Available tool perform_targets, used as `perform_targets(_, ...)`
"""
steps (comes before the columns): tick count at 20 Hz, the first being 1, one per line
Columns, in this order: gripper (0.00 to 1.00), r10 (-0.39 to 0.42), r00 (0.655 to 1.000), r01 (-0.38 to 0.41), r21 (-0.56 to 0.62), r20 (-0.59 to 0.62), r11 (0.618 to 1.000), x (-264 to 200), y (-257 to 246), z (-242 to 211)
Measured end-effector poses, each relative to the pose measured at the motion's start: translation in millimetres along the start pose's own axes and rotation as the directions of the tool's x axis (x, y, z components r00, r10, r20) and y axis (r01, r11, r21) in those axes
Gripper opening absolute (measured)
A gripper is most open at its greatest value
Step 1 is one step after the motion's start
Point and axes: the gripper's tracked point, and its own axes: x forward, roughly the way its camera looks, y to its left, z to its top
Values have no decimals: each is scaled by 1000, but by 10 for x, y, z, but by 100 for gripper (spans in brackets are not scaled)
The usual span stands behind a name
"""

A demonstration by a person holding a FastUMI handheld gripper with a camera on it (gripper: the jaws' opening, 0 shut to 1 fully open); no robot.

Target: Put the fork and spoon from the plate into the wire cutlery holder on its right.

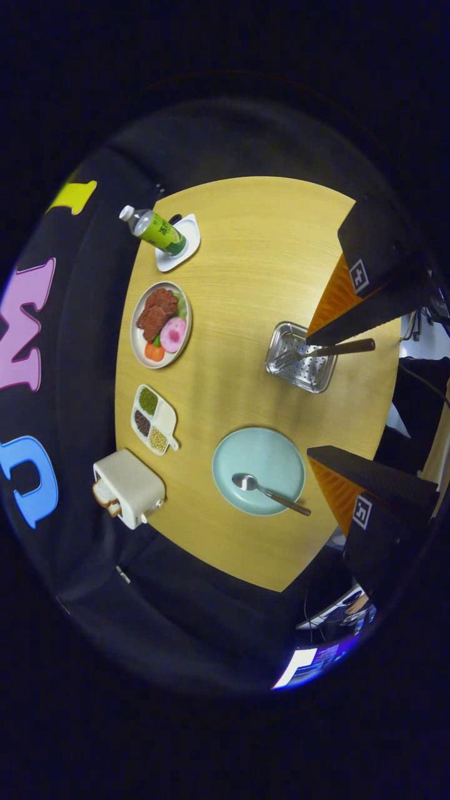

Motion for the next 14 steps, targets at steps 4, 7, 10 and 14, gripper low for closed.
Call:
perform_targets(4, 100, 41, 996, -40, -22, 82, 999, 25, 467, 182)
perform_targets(7, 100, 50, 995, -48, -31, 82, 998, 189, 753, 195)
perform_targets(10, 100, 88, 995, -88, 1, 37, 996, 457, 1074, 106)
perform_targets(14, 100, 99, 994, -97, 59, -39, 994, 913, 1376, -58)
